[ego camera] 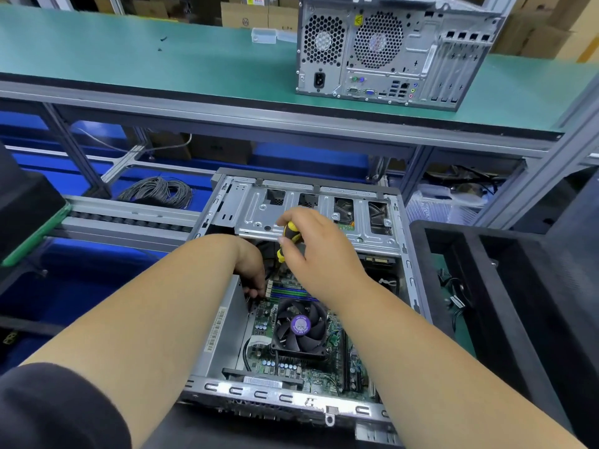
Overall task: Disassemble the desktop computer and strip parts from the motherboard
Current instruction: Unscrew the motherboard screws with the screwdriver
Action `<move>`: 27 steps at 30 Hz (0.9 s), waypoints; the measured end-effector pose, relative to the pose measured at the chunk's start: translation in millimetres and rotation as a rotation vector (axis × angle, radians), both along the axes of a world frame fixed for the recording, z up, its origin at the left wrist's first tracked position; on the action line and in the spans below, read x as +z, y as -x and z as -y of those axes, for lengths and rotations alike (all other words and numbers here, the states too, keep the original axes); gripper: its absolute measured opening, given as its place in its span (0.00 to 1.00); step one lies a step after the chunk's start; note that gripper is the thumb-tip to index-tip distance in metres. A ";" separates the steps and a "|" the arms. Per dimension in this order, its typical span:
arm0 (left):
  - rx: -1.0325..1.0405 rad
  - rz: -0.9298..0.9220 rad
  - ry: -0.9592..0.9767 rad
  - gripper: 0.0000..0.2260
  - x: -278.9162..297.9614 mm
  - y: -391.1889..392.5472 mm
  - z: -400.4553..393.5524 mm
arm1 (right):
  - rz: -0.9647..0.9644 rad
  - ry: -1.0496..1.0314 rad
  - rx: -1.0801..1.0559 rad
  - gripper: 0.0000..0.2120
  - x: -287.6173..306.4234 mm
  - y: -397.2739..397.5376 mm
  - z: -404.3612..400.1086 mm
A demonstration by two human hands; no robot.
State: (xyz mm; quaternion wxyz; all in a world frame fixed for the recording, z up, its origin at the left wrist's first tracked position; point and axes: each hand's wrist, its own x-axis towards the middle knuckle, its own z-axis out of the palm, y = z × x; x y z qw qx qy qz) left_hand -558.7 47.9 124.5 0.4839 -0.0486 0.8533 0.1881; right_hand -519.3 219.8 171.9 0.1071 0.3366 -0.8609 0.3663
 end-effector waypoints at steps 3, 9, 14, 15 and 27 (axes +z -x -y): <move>-0.129 -0.100 0.039 0.12 13.0 -9.6 -10.9 | -0.065 0.114 -0.111 0.08 19.0 1.0 -8.7; -0.178 -0.315 -0.017 0.08 48.3 -27.6 -22.6 | 0.037 0.279 -0.213 0.07 56.7 -1.5 -39.6; 0.017 -0.526 -0.263 0.08 68.1 -52.2 -41.5 | 0.102 0.382 -0.303 0.08 63.3 -24.0 -78.1; 0.053 -0.567 -0.298 0.08 69.8 -57.6 -47.9 | 0.132 0.400 -0.318 0.08 63.0 -29.5 -85.8; 0.005 -0.843 -0.512 0.03 83.3 -102.2 -172.2 | 0.041 0.502 -0.518 0.05 69.0 -72.7 -189.1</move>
